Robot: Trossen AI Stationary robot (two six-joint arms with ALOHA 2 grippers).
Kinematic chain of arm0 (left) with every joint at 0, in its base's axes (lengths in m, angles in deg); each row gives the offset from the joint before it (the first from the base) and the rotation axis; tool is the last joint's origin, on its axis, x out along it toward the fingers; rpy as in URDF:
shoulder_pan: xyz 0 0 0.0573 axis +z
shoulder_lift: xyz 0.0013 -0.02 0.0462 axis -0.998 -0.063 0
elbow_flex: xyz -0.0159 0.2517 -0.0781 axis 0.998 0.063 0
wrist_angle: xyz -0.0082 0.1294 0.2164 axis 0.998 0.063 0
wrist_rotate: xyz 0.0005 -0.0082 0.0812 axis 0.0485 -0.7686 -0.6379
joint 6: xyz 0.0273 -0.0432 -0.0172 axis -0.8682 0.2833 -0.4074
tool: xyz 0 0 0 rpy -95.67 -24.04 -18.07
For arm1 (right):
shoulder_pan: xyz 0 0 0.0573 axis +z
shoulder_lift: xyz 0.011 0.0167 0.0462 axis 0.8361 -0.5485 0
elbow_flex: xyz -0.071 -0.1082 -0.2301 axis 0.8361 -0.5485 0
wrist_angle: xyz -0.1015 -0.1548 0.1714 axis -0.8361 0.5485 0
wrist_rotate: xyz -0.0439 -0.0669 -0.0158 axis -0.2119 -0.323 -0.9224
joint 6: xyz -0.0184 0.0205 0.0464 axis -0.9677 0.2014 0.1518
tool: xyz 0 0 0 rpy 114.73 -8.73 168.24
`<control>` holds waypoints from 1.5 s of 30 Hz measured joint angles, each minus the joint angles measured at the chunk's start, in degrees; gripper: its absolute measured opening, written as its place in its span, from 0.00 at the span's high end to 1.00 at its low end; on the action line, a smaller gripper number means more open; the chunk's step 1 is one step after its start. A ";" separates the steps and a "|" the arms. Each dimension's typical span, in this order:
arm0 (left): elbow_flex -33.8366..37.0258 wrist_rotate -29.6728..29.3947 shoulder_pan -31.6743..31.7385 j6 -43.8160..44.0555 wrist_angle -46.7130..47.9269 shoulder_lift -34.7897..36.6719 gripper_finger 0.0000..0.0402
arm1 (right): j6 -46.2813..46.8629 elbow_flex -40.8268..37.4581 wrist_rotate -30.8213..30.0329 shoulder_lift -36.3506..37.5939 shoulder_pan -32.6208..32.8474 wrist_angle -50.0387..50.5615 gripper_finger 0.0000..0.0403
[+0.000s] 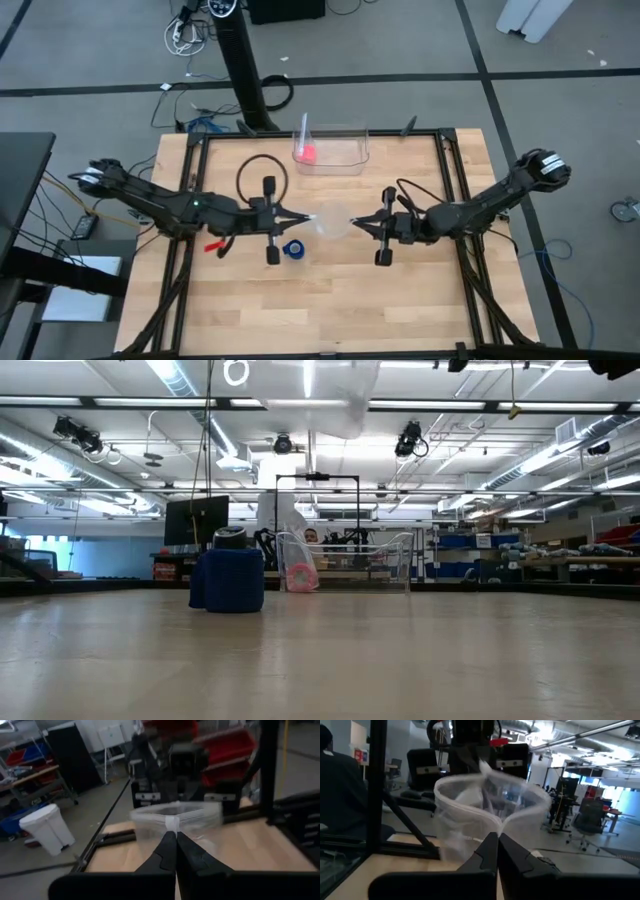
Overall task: Roll bandage
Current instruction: Put the rolled blue bandage into the transparent zip bag
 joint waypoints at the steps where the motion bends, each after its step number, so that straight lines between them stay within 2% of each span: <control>1: 0.00 -0.11 0.44 0.02 0.31 -0.53 1.00 | 0.06 0.64 0.53 -0.71 -0.33 0.31 0.99; 16: 0.00 1.04 1.97 0.17 2.63 -3.62 1.00 | 1.18 15.30 5.77 -11.86 -6.66 13.90 0.99; 19: 0.00 -2.83 1.84 0.41 6.17 -3.60 1.00 | 4.10 16.64 4.26 -11.54 -6.87 19.67 0.97; 25: 0.00 -17.21 1.14 6.20 21.87 -3.62 1.00 | 12.40 16.69 -2.79 -5.94 -5.23 35.92 0.84; 29: 0.00 -19.75 0.76 10.82 28.66 -2.88 1.00 | 17.55 16.67 -4.05 -4.49 -3.08 43.50 0.73; 34: 0.02 -23.28 -0.90 12.37 32.21 -0.50 1.00 | 22.85 12.64 -3.69 -5.73 -1.42 42.58 0.61; 37: 0.02 -26.00 -1.68 13.79 34.18 1.59 1.00 | 25.83 8.70 -1.16 -8.11 -1.44 34.17 0.56; 41: 0.02 -28.10 -1.96 15.46 36.98 3.34 1.00 | 25.94 7.90 2.05 -15.95 -2.35 23.55 0.51; 45: 0.02 -28.80 -1.92 16.81 39.20 4.19 1.00 | 26.14 12.98 7.18 -25.65 -4.58 22.61 0.47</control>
